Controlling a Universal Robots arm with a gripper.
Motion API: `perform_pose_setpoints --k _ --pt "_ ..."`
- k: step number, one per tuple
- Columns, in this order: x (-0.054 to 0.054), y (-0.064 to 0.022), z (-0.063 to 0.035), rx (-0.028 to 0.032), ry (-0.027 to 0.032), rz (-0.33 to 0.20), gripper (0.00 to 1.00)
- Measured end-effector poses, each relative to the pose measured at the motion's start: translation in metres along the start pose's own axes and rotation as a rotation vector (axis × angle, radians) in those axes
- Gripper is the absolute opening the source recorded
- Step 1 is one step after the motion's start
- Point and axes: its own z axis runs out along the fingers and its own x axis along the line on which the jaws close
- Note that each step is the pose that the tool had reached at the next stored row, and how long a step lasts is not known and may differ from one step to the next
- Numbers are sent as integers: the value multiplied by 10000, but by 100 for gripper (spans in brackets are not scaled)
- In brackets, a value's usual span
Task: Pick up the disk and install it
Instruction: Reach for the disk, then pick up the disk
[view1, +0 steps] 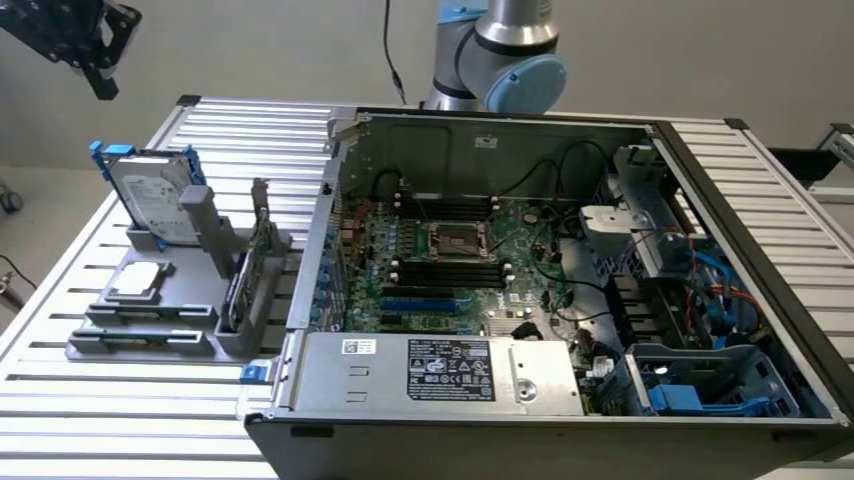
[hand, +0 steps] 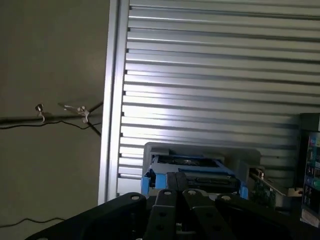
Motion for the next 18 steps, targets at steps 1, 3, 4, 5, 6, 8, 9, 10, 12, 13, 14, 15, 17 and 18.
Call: perform_pose_setpoints --k 1,3,4,5,6,8,9,10,12,13,14,15,17,18 --pt "5 -2 3 1 0 -4 11" --pt "13 -22 16 1 0 -8 11" --pt "15 -35 24 1 0 -11 11" --pt "17 -50 32 1 -1 -16 11" --pt "19 -63 41 1 -1 -21 11" --pt "22 -83 56 0 -2 -31 11" --pt "22 -84 61 1 -1 -34 11" --pt "23 -84 60 2 2 -34 11" --pt "23 -84 60 2 1 -34 11" --pt "23 -84 60 1 1 -34 11" --pt "23 -84 60 1 0 -35 11" --pt "23 -84 61 2 0 -35 11" --pt "23 -84 60 1 0 -35 11" --pt "23 -84 60 1 0 -35 11"
